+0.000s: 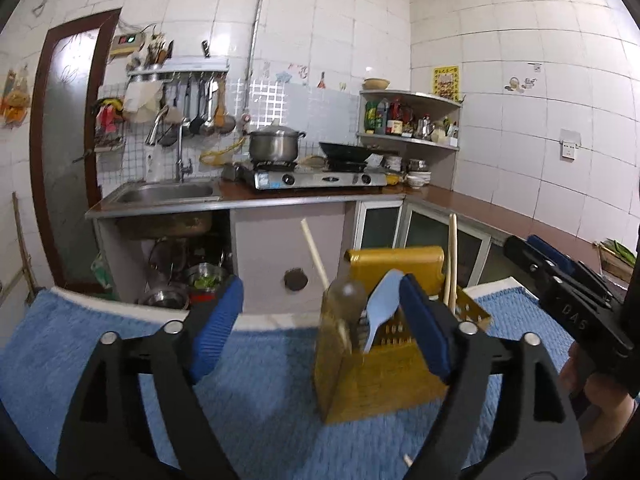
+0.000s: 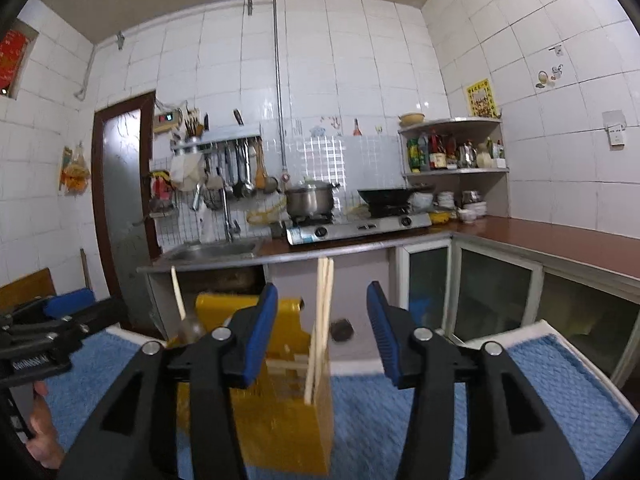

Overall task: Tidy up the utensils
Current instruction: 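Open both tools to release the utensils and move the left tool back over the cloth, then grasp a wooden chopstick with the left tool while the right tool grasps another chopstick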

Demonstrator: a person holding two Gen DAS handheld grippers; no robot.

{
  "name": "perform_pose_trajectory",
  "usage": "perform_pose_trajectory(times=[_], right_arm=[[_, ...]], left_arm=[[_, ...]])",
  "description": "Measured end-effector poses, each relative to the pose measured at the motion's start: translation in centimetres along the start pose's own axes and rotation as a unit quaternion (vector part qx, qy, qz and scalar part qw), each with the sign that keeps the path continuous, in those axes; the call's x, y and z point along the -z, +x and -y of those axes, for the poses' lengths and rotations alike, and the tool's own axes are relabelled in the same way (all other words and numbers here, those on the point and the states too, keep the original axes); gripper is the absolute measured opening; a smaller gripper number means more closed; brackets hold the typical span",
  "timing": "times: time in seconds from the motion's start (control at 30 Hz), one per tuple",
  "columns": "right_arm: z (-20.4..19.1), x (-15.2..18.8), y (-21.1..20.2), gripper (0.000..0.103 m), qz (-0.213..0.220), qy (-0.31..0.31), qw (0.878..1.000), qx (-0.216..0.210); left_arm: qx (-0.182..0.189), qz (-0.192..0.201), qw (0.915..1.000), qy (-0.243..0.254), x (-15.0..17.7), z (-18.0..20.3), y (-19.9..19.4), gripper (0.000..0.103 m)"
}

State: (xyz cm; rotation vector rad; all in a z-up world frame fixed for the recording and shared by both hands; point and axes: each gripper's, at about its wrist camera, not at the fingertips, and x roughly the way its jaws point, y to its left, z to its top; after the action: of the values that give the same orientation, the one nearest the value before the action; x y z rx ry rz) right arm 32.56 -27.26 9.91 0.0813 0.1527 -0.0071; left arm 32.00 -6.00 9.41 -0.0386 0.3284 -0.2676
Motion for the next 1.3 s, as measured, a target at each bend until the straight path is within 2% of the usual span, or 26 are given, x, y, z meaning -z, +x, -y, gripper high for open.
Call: perform_pose_trajectory(times=[0.17, 0.3, 0.53, 0.73, 0.9, 1.0, 1.03, 1.1, 1.17, 1.2, 1.23, 1.27, 1.3], right_arm=[[-0.1, 1.2, -2.7, 0.067, -0.045, 0.004, 0.999, 0.021], [-1.0, 2.5, -4.8, 0.075, -0.067, -0.013, 0.997, 0.03], [-1.8, 5.6, -6.7, 0.079, -0.132, -0.005, 0.991, 0.032], [-1.3, 9.1, -6.1, 0.079, -0.211, 0.02, 0.976, 0.04], [-1.4, 11.8, -5.0, 0.079, -0.27, 0.018, 0.962, 0.042], [-1.2, 12.7, -4.3, 0.078, -0.292, 0.026, 0.955, 0.04], [-1.2, 13.1, -4.0, 0.078, -0.301, 0.032, 0.952, 0.036], [-1.2, 13.3, -3.7, 0.068, -0.309, 0.034, 0.95, 0.032], [-1.4, 13.7, -3.3, 0.065, -0.32, 0.03, 0.947, 0.032], [-1.4, 13.8, -3.1, 0.064, -0.323, 0.03, 0.945, 0.031], [-1.5, 14.0, -3.0, 0.063, -0.326, 0.03, 0.945, 0.03], [-1.6, 14.1, -3.0, 0.061, -0.326, 0.028, 0.944, 0.03], [-1.7, 14.0, -3.0, 0.06, -0.327, 0.025, 0.944, 0.029]], left_arm=[[-0.017, -0.028, 0.9993, -0.02, 1.5, -1.3, -2.8, 0.098], [-0.013, -0.064, 0.9975, -0.029, 3.1, -1.9, -4.4, 0.098], [-0.028, -0.113, 0.9919, -0.051, 5.8, -2.3, -6.0, 0.098], [-0.049, -0.171, 0.9833, -0.038, 9.0, -1.8, -5.4, 0.098], [-0.05, -0.228, 0.971, -0.054, 11.3, -2.3, -4.3, 0.097], [-0.04, -0.253, 0.965, -0.057, 12.1, -2.2, -3.5, 0.09], [-0.038, -0.259, 0.9637, -0.053, 12.3, -2.1, -3.2, 0.085], [-0.034, -0.269, 0.9612, -0.049, 12.6, -1.9, -2.7, 0.077], [-0.026, -0.283, 0.9575, -0.049, 13.1, -1.7, -2.0, 0.065], [-0.025, -0.292, 0.955, -0.048, 13.3, -1.6, -1.6, 0.063], [-0.024, -0.299, 0.9529, -0.048, 13.6, -1.5, -1.3, 0.055], [-0.022, -0.307, 0.9501, -0.05, 13.8, -1.4, -1.0, 0.05], [-0.026, -0.306, 0.9507, -0.045, 13.8, -1.3, -0.9, 0.05]])
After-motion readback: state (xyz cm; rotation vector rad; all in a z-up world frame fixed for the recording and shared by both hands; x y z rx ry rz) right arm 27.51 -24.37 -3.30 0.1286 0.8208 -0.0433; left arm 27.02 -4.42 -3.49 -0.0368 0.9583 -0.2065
